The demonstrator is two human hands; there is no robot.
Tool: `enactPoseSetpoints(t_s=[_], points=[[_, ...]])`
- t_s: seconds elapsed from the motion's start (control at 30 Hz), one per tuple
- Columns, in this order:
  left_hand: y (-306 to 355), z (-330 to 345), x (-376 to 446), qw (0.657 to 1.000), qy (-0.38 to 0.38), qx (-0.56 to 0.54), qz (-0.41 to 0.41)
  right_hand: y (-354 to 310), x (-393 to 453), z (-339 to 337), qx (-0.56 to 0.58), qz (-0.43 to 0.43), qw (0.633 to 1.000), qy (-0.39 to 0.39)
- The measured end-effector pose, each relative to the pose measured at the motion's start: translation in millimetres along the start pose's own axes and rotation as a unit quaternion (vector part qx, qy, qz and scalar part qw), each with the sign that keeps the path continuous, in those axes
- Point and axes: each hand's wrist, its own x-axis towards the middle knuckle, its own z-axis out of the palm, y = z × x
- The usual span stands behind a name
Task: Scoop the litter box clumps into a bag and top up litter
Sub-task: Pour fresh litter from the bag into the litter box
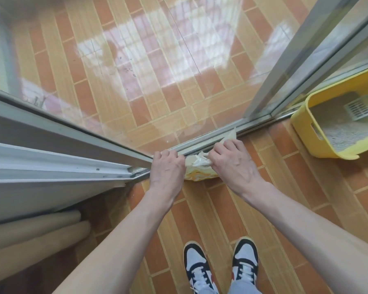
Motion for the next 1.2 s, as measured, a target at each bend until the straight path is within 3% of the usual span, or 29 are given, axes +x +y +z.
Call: enactPoseSetpoints(t_s=[0.13, 0.3, 0.67, 0.8, 0.9, 0.97, 1.03, 1.1, 1.2], points=[[3, -4, -5, 0.997, -0.053, -0.025, 0.048, 4, -29, -9, 0.028, -0.011, 0.999, -0.015], [13, -2, -20, 0.994, -0.064, -0.032, 0.077, 7, -43, -18, 0.03, 0.004, 0.999, -0.037], [50, -56, -40, 0.984, -0.053, -0.057, 0.16, 27, -67, -62, 0.055, 0.115, 0.992, -0.018], [68, -77, -54, 0.981, -0.029, -0.066, 0.178, 38, -93, -80, 0.084, 0.168, 0.981, -0.049], [87, -94, -65, 0.98, -0.021, -0.078, 0.181, 35, -116, -94, 0.128, 0.241, 0.962, -0.021], [101, -103, -72, 0.981, -0.032, -0.074, 0.179, 26, -129, -105, 0.185, 0.333, 0.924, 0.025], [115, -109, -77, 0.98, -0.046, -0.061, 0.183, 17, -138, -123, 0.265, 0.458, 0.847, 0.056], [128, -113, -81, 0.978, -0.067, -0.048, 0.191, 12, -143, -132, 0.384, 0.566, 0.729, -0.019], [146, -118, -86, 0.974, -0.091, -0.029, 0.207, 6, -147, -132, 0.522, 0.587, 0.594, -0.175]])
